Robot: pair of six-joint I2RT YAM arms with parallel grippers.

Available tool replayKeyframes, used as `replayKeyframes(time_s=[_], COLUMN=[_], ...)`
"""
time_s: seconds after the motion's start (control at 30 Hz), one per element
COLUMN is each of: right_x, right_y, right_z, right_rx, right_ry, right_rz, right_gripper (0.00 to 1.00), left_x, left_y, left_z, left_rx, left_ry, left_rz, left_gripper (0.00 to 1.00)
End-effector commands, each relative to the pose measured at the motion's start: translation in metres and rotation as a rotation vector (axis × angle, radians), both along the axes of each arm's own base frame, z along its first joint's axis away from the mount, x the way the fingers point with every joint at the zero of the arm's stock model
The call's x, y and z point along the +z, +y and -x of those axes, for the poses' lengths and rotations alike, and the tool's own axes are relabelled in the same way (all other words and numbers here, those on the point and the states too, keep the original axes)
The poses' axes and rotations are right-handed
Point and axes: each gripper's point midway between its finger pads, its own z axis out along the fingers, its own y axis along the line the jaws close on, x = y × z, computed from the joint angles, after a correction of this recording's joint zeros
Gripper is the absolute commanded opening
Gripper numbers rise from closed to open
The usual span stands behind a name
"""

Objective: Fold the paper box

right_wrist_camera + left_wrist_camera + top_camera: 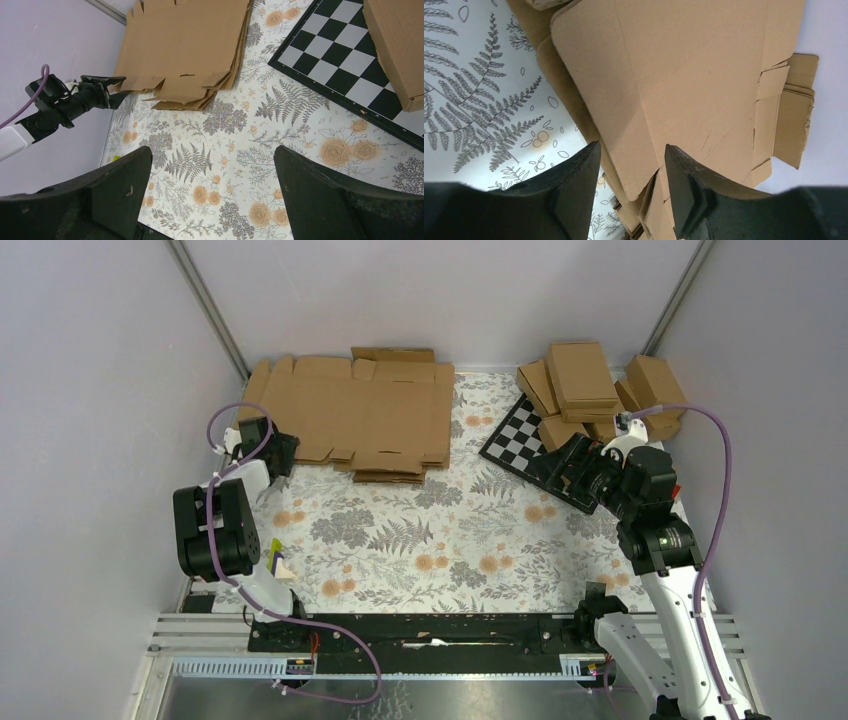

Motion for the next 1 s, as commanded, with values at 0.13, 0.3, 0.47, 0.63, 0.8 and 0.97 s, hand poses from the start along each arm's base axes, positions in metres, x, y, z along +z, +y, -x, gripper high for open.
replayKeyframes(time_s=[0.13,0.3,0.47,0.63,0.8,0.97], right_x=[0.015,0.016,0.016,0.016,0.016,0.017], right_y=[0.005,0.006,0.006,0.006,0.006,0.006], right_z=[-0.001,-0.002,-0.002,-0.002,-0.003,-0.003], right_rx=[0.035,0.037,0.038,0.034,0.036,0.038], right_ry=[-0.059,-0.059,-0.054,-0.057,-0.055,-0.055], right_rz=[0.000,0.000,-0.002,-0.001,-0.001,-0.002], right_gripper=[0.99,0.99,0.99,0.99,0.99,0.99], left_x=[0.027,0.036,0.032,0.024,0.009,0.011], left_y=[0.010,0.011,0.013,0.028,0.026,0.021], left_z=[-0.028,-0.032,-0.025,-0.009,-0.014,-0.024], left_rx=[0.017,0.016,0.038,0.126,0.095,0.060], left_ry=[-0.107,-0.148,-0.114,-0.091,-0.065,-0.114], left_rz=[-0.019,-0.034,-0.025,-0.041,-0.004,0.025], left_gripper=[0.45,0.35,0.58,0.71,0.70,0.53])
